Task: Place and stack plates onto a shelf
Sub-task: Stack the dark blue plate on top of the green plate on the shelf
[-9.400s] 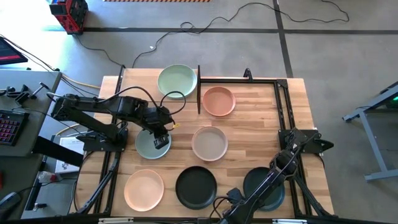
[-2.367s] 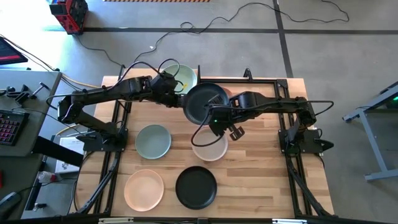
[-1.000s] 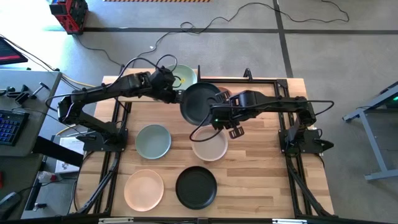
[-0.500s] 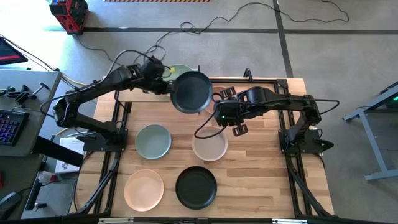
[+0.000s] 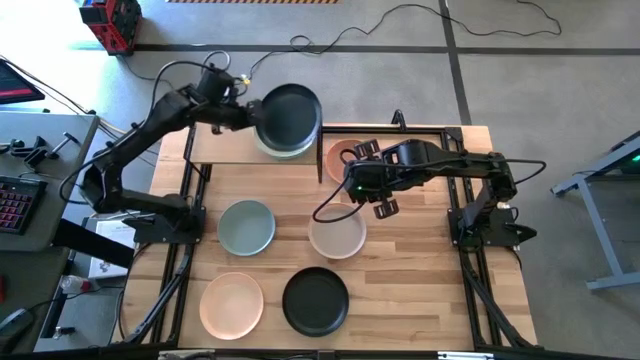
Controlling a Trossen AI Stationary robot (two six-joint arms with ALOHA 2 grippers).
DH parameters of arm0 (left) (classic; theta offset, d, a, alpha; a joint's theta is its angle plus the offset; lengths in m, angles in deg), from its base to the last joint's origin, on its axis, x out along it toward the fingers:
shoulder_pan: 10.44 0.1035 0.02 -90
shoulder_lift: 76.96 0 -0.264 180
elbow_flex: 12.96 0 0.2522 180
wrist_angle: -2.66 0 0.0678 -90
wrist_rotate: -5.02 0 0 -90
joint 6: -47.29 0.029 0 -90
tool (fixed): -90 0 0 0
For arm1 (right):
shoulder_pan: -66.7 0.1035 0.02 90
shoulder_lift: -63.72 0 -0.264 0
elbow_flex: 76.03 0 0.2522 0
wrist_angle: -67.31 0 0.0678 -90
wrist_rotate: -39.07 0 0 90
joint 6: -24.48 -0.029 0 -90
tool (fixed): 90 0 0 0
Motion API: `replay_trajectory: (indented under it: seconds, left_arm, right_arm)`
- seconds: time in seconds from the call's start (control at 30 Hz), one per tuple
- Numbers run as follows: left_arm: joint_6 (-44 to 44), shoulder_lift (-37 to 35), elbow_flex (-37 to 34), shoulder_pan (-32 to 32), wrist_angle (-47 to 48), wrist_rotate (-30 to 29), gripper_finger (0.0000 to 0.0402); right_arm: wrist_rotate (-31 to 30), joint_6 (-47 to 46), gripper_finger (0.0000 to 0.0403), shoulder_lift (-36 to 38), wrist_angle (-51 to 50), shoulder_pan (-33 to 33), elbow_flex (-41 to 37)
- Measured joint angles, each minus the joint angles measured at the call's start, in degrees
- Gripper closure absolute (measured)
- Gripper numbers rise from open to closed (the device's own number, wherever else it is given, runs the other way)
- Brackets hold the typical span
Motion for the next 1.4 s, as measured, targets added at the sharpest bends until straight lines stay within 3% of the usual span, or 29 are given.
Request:
replay_trajectory:
  seconds: [0.27,0.53,0.87,1.1,1.4]
  left_arm:
    - [4.06,0.02,0.00,5.78,0.19,2.75,0.0401]
    - [6.24,0.22,0.25,6.42,-0.36,2.49,0.0401]
    - [10.38,0.93,10.67,6.42,3.70,1.20,0.0402]
    - [16.15,6.58,17.47,6.40,7.33,1.09,0.0402]
    - [21.52,13.46,17.85,6.40,13.68,0.90,0.0402]
  right_arm:
    - [0.12,0.01,0.0244,0.00,1.53,-1.22,0.00]
    - [0.83,-1.74,0.0244,-0.02,2.98,-4.59,0.00]
    - [1.11,-5.95,0.0244,-0.02,4.53,-8.72,0.00]
    - [1.26,-8.17,0.0244,-0.04,4.86,-10.55,0.00]
    - [1.39,-10.94,0.0244,-0.07,5.08,-11.32,0.00]
